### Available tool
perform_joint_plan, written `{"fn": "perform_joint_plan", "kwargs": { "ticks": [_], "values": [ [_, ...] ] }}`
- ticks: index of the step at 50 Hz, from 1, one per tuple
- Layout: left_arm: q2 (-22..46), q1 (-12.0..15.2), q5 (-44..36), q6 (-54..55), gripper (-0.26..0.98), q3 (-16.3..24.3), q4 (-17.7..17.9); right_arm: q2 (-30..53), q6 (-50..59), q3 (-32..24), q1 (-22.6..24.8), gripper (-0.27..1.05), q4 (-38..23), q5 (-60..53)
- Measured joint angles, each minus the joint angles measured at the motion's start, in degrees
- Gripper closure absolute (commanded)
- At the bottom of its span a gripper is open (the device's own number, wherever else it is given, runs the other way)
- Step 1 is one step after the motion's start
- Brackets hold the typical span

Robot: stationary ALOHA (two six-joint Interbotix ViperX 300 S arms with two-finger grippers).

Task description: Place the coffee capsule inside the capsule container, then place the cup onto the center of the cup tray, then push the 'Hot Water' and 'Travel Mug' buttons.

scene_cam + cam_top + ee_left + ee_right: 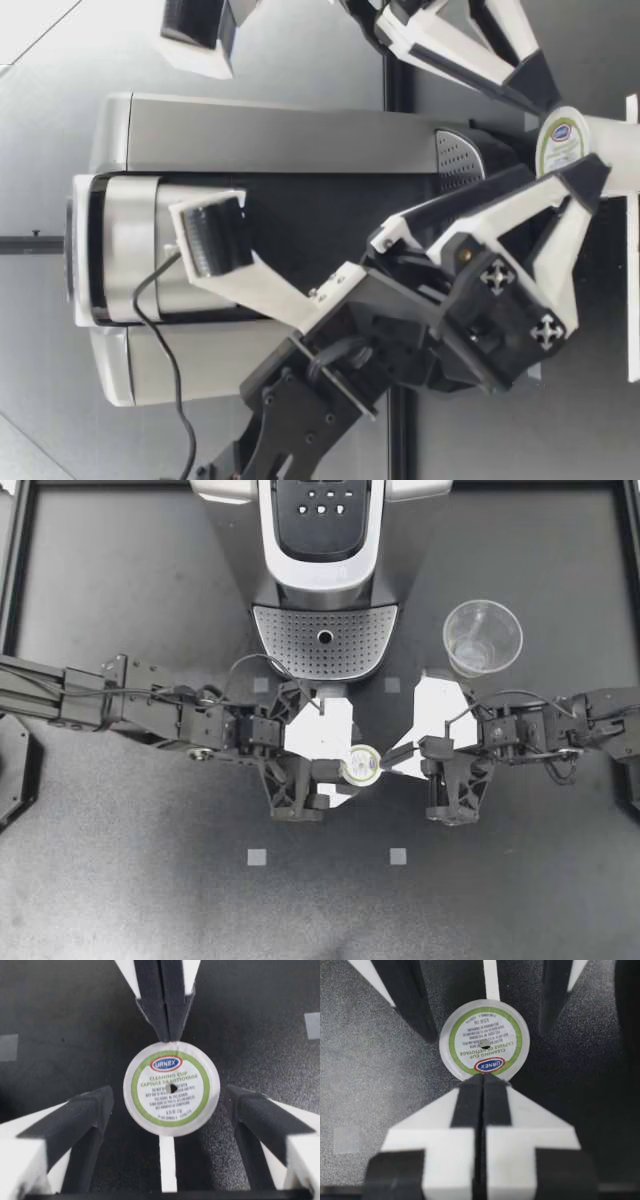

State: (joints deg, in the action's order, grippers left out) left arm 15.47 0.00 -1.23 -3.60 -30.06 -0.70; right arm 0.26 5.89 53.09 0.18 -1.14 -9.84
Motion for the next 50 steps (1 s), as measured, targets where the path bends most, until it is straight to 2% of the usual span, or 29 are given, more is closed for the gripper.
{"fn": "perform_joint_plan", "kwargs": {
  "ticks": [28,50],
  "values": [
    [1.5,0.0,0.1,-1.8,-0.08,1.9,-0.1,0.4,0.0,0.0,0.0,0.72,0.0,0.0],
    [1.8,-0.1,0.1,-1.7,0.12,1.8,-0.2,0.4,0.0,0.0,0.0,0.72,0.0,0.0]
  ]
}}
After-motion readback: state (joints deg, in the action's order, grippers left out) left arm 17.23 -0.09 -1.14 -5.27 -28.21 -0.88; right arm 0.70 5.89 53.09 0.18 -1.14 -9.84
